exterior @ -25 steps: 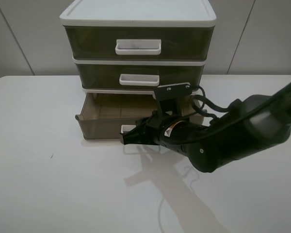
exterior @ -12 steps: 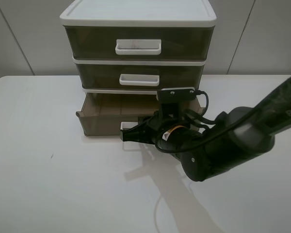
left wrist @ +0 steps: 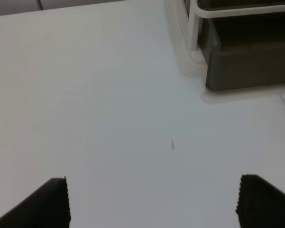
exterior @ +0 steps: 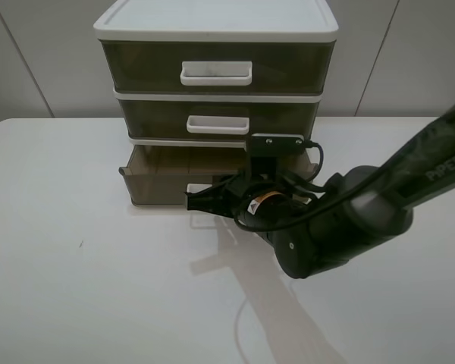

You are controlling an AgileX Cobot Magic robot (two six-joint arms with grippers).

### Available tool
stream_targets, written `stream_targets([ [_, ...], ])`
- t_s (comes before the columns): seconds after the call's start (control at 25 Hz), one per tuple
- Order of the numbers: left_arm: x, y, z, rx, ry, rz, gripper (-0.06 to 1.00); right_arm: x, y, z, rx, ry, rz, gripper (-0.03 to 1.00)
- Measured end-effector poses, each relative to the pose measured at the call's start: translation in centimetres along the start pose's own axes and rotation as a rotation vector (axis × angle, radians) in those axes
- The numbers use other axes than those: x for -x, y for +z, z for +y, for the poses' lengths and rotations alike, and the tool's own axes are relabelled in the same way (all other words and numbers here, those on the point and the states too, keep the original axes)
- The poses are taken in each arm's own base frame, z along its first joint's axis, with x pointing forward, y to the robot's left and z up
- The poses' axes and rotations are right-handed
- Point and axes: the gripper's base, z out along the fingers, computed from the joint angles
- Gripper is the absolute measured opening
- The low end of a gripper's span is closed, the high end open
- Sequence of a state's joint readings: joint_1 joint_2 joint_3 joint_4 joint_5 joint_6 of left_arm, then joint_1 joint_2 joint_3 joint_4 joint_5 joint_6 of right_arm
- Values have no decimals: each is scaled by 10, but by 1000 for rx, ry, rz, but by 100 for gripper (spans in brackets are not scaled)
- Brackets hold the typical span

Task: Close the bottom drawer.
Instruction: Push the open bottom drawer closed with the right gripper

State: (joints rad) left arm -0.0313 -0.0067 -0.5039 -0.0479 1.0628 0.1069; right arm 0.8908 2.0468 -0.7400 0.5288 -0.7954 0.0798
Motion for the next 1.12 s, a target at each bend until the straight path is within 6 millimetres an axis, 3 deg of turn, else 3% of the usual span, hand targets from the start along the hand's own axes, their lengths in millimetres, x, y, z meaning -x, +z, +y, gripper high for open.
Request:
stream_targets([
  [1.12,0,0,0,0,0,0,72,-3,25,-2,-66,49,-108,2],
])
